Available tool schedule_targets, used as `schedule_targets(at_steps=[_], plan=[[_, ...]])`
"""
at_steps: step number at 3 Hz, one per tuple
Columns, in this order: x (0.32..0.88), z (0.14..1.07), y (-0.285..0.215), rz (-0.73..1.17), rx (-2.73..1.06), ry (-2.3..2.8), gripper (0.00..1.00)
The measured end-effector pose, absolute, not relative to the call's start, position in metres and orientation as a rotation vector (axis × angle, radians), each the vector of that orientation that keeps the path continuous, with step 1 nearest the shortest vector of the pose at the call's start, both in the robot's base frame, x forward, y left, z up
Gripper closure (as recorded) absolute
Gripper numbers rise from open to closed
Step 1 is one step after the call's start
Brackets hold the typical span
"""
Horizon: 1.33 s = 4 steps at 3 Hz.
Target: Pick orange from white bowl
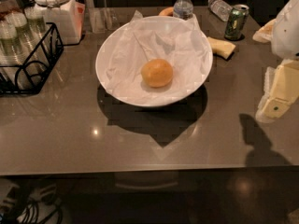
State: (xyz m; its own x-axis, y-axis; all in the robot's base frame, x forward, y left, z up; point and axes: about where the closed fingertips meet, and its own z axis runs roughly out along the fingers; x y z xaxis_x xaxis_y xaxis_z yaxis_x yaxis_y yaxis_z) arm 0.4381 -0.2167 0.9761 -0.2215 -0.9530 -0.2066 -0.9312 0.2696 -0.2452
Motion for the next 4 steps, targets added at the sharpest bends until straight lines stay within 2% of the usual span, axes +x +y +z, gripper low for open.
schedule_targets(at_steps=[2,4], plan=[[0.445,0.981,-0.211,-0.085,-1.720,2.209,0.00],[0.492,1.001,-0.158,0.052,-1.768,2.038,0.00]])
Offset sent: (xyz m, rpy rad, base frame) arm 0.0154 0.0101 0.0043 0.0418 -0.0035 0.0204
